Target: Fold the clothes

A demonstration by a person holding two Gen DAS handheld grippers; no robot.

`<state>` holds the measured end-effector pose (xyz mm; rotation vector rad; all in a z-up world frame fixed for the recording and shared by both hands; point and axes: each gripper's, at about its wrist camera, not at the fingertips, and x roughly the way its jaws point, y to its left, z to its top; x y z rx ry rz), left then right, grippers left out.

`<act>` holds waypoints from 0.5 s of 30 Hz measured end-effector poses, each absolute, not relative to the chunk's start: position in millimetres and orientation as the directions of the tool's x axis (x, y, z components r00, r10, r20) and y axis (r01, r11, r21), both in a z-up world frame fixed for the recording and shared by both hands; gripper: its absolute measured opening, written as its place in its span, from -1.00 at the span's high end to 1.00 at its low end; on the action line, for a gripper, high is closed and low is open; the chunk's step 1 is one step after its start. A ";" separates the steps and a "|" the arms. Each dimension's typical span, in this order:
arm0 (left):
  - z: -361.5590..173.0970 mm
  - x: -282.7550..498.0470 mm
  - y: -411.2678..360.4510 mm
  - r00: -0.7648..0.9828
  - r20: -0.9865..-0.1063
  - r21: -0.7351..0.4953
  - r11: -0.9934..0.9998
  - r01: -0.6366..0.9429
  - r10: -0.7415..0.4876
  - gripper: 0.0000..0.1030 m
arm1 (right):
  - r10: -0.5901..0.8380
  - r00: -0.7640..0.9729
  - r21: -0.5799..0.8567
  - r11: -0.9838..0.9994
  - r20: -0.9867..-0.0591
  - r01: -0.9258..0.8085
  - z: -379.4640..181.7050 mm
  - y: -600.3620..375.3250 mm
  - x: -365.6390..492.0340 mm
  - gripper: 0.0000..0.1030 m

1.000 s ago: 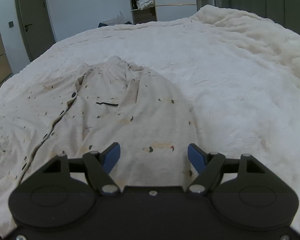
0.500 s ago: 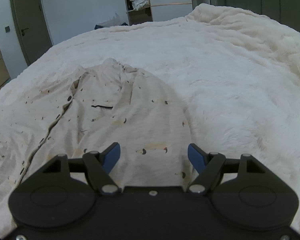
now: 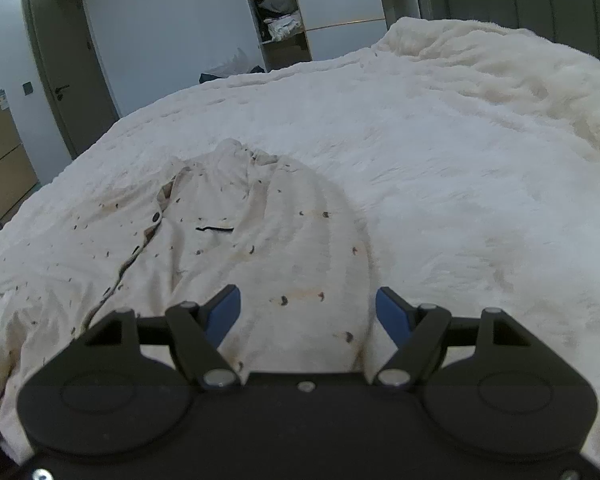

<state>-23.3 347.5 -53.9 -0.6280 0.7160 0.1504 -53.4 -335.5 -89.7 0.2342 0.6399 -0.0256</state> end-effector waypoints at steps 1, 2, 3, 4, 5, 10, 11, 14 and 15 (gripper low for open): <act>-56.6 -29.5 325.3 0.728 -0.663 -0.498 0.829 -0.253 -0.176 -0.03 | 0.047 0.802 0.205 0.974 -0.595 0.096 -89.5 -335.8 -53.9 -0.42; -59.4 -35.6 303.1 0.693 -0.669 -0.513 0.842 -0.169 -0.269 -0.04 | 0.044 0.801 0.195 0.976 -0.597 0.092 -88.9 -337.9 -56.6 -0.42; -62.4 -41.8 280.8 0.648 -0.673 -0.529 0.845 -0.085 -0.356 -0.08 | 0.041 0.800 0.186 0.979 -0.599 0.089 -88.2 -339.9 -59.3 -0.42; -68.2 -48.7 256.9 0.602 -0.677 -0.540 0.842 -0.015 -0.423 -0.14 | 0.046 0.797 0.188 0.978 -0.602 0.086 -87.6 -341.1 -62.0 -0.42; -75.7 -54.8 233.5 0.554 -0.690 -0.536 0.843 0.041 -0.465 -0.15 | 0.052 0.795 0.189 0.979 -0.605 0.079 -86.8 -341.6 -65.3 -0.42; -117.7 -59.8 157.1 0.408 -0.777 -0.445 0.877 0.182 -0.479 -0.16 | 0.143 0.780 0.122 0.989 -0.609 -0.086 -78.8 -308.5 -98.5 -0.43; -120.8 -58.7 145.4 0.403 -0.773 -0.443 0.872 0.210 -0.490 -0.16 | 0.190 0.763 0.086 0.981 -0.617 -0.174 -76.9 -286.7 -111.7 -0.43; -121.1 -54.1 134.4 0.433 -0.741 -0.482 0.856 0.190 -0.513 -0.20 | 0.287 0.721 0.073 0.947 -0.631 -0.313 -76.3 -253.1 -131.4 -0.43; -123.0 -53.7 133.8 0.435 -0.746 -0.474 0.861 0.184 -0.504 -0.18 | 0.318 0.701 0.065 0.930 -0.638 -0.363 -77.2 -236.9 -139.4 -0.43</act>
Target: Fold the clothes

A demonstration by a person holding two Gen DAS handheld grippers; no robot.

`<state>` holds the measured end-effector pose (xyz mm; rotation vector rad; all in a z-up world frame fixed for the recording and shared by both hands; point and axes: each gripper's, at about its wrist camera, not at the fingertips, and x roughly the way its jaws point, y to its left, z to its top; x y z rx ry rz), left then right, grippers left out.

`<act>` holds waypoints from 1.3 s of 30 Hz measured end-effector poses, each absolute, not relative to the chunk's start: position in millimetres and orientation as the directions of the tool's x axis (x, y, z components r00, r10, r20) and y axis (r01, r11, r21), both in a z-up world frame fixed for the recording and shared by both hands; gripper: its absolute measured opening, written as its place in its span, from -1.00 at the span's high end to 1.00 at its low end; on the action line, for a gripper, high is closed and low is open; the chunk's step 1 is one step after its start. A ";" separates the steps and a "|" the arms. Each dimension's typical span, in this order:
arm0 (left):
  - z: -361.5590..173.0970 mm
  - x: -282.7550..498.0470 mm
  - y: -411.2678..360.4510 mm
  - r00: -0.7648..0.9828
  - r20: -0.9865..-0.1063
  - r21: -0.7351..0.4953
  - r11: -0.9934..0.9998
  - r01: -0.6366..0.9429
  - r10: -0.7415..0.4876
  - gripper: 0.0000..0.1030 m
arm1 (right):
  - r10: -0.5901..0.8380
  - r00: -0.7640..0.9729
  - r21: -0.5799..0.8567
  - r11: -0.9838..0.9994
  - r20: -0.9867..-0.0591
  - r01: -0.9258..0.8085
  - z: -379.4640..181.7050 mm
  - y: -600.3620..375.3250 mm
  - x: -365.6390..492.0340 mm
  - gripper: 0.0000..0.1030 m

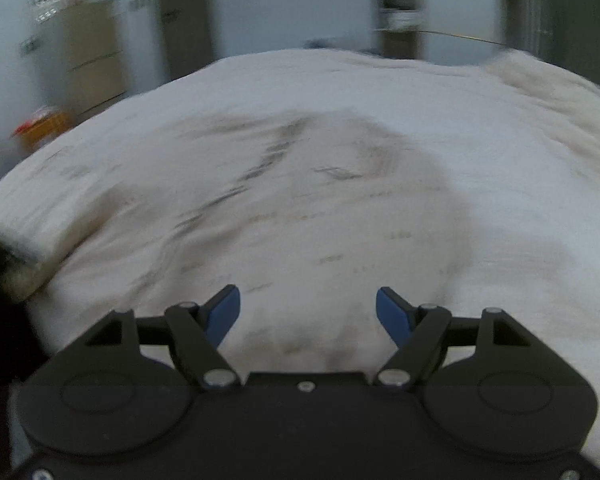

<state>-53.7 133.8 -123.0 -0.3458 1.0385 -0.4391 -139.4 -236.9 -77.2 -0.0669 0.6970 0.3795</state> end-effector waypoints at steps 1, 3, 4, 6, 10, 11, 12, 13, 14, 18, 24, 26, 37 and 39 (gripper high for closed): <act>-123.8 -47.1 130.1 0.446 -0.772 -0.430 0.889 0.159 -0.453 -0.16 | 0.336 0.689 0.068 0.920 -0.643 -0.386 -78.1 -226.6 -142.9 -0.43; -120.2 -45.9 126.9 0.458 -0.774 -0.418 0.896 0.149 -0.437 -0.05 | 0.371 0.662 0.076 0.900 -0.652 -0.430 -79.9 -206.2 -149.6 -0.41; -119.3 -43.4 128.8 0.469 -0.771 -0.421 0.897 0.134 -0.431 0.10 | 0.390 0.652 0.094 0.893 -0.651 -0.441 -80.8 -198.5 -150.9 -0.41; -119.6 -41.0 133.4 0.472 -0.771 -0.433 0.895 0.105 -0.428 0.11 | 0.454 0.626 0.204 0.879 -0.634 -0.430 -83.2 -185.3 -148.8 -0.38; -121.4 -43.5 130.6 0.431 -0.794 -0.433 0.897 0.095 -0.429 0.56 | 0.535 0.534 0.384 0.844 -0.655 -0.374 -92.3 -167.9 -136.2 -0.07; -122.2 -45.3 129.8 0.420 -0.801 -0.429 0.898 0.094 -0.427 0.69 | 0.543 0.507 0.402 0.839 -0.669 -0.367 -96.2 -163.0 -133.5 0.03; -123.2 -46.7 128.9 0.408 -0.807 -0.428 0.899 0.093 -0.426 0.81 | 0.551 0.481 0.420 0.833 -0.682 -0.360 -100.1 -158.1 -130.8 0.04; -125.6 -44.4 127.3 0.404 -0.801 -0.447 0.890 0.088 -0.442 0.84 | 0.557 0.455 0.435 0.830 -0.695 -0.350 -104.3 -153.2 -127.8 0.04; -125.1 -44.7 131.0 0.404 -0.784 -0.484 0.872 0.077 -0.471 0.85 | 0.542 0.439 0.438 0.839 -0.716 -0.322 -110.9 -148.8 -122.7 0.05; -120.6 -45.6 147.8 0.405 -0.710 -0.617 0.786 0.036 -0.576 0.87 | 0.550 0.434 0.538 0.827 -0.713 -0.163 -130.1 -155.2 -107.0 0.43; -93.5 -36.0 190.8 0.423 -0.556 -0.798 0.602 -0.030 -0.716 0.90 | 0.690 0.429 0.680 0.703 -0.583 -0.208 -92.5 -194.9 -109.2 0.94; -81.1 -35.6 207.1 0.446 -0.530 -0.817 0.575 -0.041 -0.721 0.89 | 0.711 0.478 0.729 0.657 -0.516 -0.192 -72.6 -221.1 -109.6 0.94; -106.3 -31.6 189.2 0.363 -0.756 -0.606 0.792 -0.075 -0.545 0.32 | 0.606 0.410 0.563 0.792 -0.682 -0.236 -78.3 -223.1 -105.4 0.32; -110.3 -35.7 184.4 0.365 -0.785 -0.558 0.827 -0.066 -0.501 0.25 | 0.603 0.412 0.569 0.793 -0.684 -0.216 -81.8 -235.4 -110.4 0.31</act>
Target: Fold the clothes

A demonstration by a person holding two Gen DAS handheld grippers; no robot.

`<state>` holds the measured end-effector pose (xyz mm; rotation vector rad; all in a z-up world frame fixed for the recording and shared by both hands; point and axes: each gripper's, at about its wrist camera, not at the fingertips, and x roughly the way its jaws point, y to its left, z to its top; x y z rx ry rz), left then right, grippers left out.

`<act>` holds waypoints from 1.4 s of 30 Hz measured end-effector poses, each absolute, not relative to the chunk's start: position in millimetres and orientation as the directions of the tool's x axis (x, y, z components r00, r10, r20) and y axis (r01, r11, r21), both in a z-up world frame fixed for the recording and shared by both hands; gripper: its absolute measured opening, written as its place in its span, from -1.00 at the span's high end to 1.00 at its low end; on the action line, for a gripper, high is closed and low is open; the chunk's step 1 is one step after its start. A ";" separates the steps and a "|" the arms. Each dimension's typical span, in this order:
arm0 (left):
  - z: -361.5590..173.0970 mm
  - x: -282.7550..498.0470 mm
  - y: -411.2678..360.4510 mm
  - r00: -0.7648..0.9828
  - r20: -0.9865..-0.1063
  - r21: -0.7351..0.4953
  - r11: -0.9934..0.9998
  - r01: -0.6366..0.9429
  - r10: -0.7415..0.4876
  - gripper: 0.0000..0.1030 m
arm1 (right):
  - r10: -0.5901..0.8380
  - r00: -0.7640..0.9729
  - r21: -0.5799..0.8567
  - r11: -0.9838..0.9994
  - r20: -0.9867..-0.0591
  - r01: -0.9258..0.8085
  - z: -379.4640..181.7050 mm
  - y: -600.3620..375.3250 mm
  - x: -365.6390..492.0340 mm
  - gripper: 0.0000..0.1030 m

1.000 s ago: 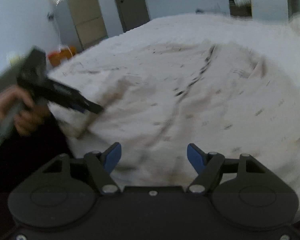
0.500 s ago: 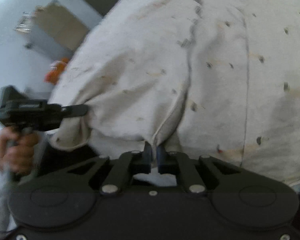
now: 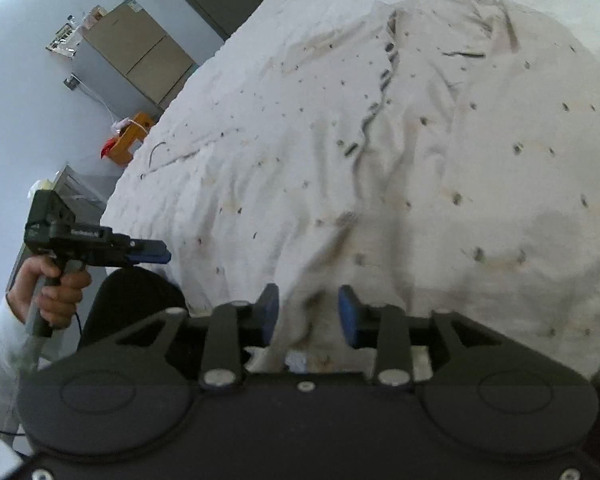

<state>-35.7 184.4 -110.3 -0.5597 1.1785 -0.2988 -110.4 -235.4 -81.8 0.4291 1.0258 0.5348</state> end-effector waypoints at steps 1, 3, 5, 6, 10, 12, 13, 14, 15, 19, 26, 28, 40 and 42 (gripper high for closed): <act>-111.1 -35.5 179.7 0.371 -0.794 -0.537 0.841 -0.059 -0.481 0.25 | 0.592 0.420 0.562 0.800 -0.688 -0.208 -82.3 -242.1 -111.6 0.29; -110.1 -36.5 172.9 0.390 -0.790 -0.526 0.850 -0.036 -0.473 0.25 | 0.528 0.462 0.514 0.841 -0.713 -0.168 -83.9 -260.9 -113.0 0.26; -106.3 -38.6 167.6 0.417 -0.765 -0.540 0.841 -0.002 -0.490 0.23 | 0.467 0.494 0.474 0.872 -0.733 -0.122 -84.1 -278.7 -116.4 0.17; -99.7 -40.2 160.7 0.455 -0.740 -0.538 0.842 0.043 -0.495 0.21 | 0.424 0.514 0.445 0.891 -0.745 -0.089 -84.4 -290.6 -117.5 0.12; -86.6 -39.7 135.2 0.546 -0.677 -0.492 0.855 0.162 -0.493 0.03 | 0.277 0.556 0.347 0.938 -0.784 0.022 -90.4 -322.5 -116.5 0.06; -86.0 -26.0 117.0 0.597 -0.646 -0.473 0.863 0.177 -0.476 0.01 | 0.216 0.554 0.286 0.957 -0.804 0.041 -91.2 -328.6 -121.3 0.06; -86.5 -18.3 110.2 0.616 -0.637 -0.465 0.868 0.173 -0.464 0.01 | 0.188 0.554 0.255 0.966 -0.811 0.046 -91.3 -330.7 -124.0 0.04; -84.6 -15.9 111.8 0.624 -0.633 -0.461 0.871 0.170 -0.458 0.01 | 0.179 0.555 0.223 0.975 -0.813 0.012 -89.7 -324.0 -129.7 0.01; -83.0 -12.7 112.8 0.635 -0.629 -0.454 0.875 0.167 -0.448 0.01 | 0.171 0.556 0.192 0.981 -0.814 -0.021 -88.0 -317.9 -135.2 0.00; -94.1 25.3 97.3 0.743 -0.592 -0.337 0.933 0.125 -0.313 0.01 | 0.157 0.561 0.123 0.987 -0.813 -0.099 -83.3 -293.8 -149.4 -0.01; -134.5 37.3 102.1 0.796 -0.569 -0.255 0.964 0.071 -0.209 0.01 | 0.187 0.552 0.030 0.959 -0.812 -0.281 -86.9 -222.9 -169.7 -0.09; -136.6 38.5 101.4 0.788 -0.582 -0.254 0.965 0.059 -0.201 -0.04 | 0.174 0.539 -0.029 0.937 -0.824 -0.347 -94.2 -199.5 -177.9 -0.09; -127.2 33.1 103.8 0.818 -0.520 -0.285 0.953 0.108 -0.248 -0.09 | -0.089 0.590 -0.450 0.740 -0.802 -0.500 -140.6 -111.1 -186.8 -0.09; -126.4 31.7 104.6 0.819 -0.516 -0.290 0.951 0.110 -0.252 -0.09 | -0.125 0.589 -0.487 0.710 -0.798 -0.509 -147.6 -105.3 -186.0 -0.08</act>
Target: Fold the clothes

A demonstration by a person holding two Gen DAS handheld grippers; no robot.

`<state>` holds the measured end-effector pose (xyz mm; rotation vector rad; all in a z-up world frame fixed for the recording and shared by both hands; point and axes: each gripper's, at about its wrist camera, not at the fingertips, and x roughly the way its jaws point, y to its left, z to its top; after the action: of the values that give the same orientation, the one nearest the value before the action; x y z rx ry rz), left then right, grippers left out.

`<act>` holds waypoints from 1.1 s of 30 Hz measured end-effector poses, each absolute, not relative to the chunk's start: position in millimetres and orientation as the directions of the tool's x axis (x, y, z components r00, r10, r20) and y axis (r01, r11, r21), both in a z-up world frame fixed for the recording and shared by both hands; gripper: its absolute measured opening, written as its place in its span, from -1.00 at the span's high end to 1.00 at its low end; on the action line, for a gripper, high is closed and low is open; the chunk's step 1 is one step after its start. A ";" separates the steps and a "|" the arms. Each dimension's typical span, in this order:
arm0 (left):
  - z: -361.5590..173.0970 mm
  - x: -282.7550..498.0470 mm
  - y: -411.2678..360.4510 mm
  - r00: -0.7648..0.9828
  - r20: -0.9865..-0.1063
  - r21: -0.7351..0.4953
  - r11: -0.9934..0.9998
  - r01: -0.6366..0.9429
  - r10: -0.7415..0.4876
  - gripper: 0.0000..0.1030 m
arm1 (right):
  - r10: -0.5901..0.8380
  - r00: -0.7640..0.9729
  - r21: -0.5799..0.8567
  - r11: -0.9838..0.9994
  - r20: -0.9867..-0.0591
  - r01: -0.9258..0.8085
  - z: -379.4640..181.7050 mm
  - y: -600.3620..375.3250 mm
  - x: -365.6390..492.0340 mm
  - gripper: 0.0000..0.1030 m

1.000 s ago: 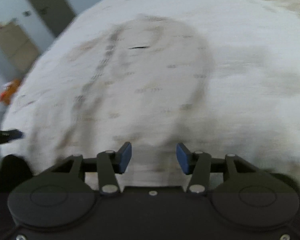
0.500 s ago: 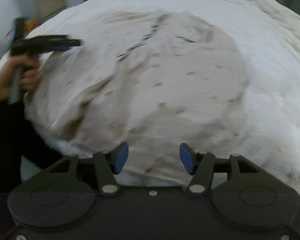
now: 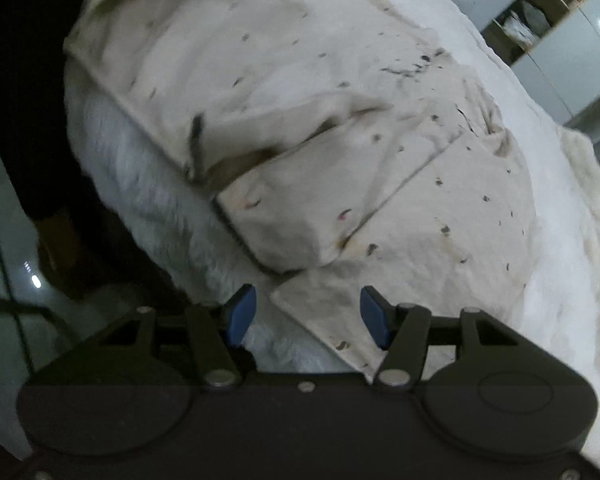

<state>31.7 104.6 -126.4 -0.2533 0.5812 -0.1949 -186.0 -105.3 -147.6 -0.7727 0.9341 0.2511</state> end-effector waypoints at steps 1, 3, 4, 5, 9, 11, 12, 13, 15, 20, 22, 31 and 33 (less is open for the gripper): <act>-126.5 31.2 104.7 0.819 -0.515 -0.291 0.950 0.110 -0.252 -0.09 | -0.138 0.594 -0.500 0.705 -0.792 -0.503 -148.4 -105.3 -185.7 -0.06; -126.4 30.6 104.3 0.819 -0.515 -0.291 0.950 0.111 -0.254 -0.09 | -0.161 0.605 -0.525 0.695 -0.780 -0.492 -150.0 -105.4 -185.2 0.00; -126.2 30.1 103.9 0.819 -0.514 -0.290 0.950 0.113 -0.254 -0.09 | -0.162 0.606 -0.525 0.697 -0.779 -0.489 -151.0 -106.0 -185.1 0.09; -126.0 29.7 103.5 0.819 -0.514 -0.290 0.950 0.114 -0.255 -0.09 | -0.159 0.606 -0.520 0.703 -0.779 -0.485 -149.5 -108.1 -184.4 0.35; -127.2 30.9 101.0 0.818 -0.514 -0.287 0.951 0.118 -0.257 -0.09 | -0.148 0.607 -0.495 0.739 -0.781 -0.457 -139.1 -118.9 -180.9 0.97; -127.4 31.4 100.5 0.818 -0.515 -0.288 0.950 0.118 -0.258 -0.09 | -0.144 0.618 -0.494 0.747 -0.773 -0.445 -131.9 -123.0 -180.8 1.00; -127.5 31.4 100.6 0.817 -0.515 -0.290 0.950 0.118 -0.259 -0.09 | -0.142 0.623 -0.494 0.751 -0.769 -0.439 -128.2 -125.0 -180.7 1.00; -127.5 31.2 100.5 0.817 -0.516 -0.290 0.950 0.117 -0.258 -0.09 | -0.138 0.629 -0.493 0.754 -0.765 -0.434 -122.9 -126.7 -180.6 1.00; -127.1 30.8 100.7 0.816 -0.517 -0.289 0.950 0.116 -0.257 -0.09 | -0.132 0.640 -0.491 0.761 -0.757 -0.424 -112.7 -130.1 -180.1 1.00; -127.5 30.9 100.8 0.813 -0.521 -0.288 0.950 0.119 -0.260 -0.09 | -0.123 0.679 -0.498 0.774 -0.724 -0.390 -79.1 -143.8 -167.3 1.00; -127.9 30.7 100.3 0.811 -0.524 -0.285 0.951 0.121 -0.260 -0.09 | -0.126 0.702 -0.503 0.785 -0.701 -0.361 -61.0 -154.5 -158.9 1.00; -128.6 31.0 99.4 0.810 -0.529 -0.276 0.954 0.120 -0.254 -0.09 | -0.135 0.785 -0.531 0.802 -0.605 -0.272 0.3 -196.4 -120.0 0.96; -128.0 30.5 98.5 0.813 -0.527 -0.268 0.956 0.119 -0.249 -0.09 | -0.139 0.780 -0.545 0.788 -0.610 -0.286 -8.2 -190.7 -118.7 0.92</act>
<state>30.5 98.5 -128.0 -0.2277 0.5912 -0.1985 -118.7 -190.7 -8.2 -0.6718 0.6842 0.0866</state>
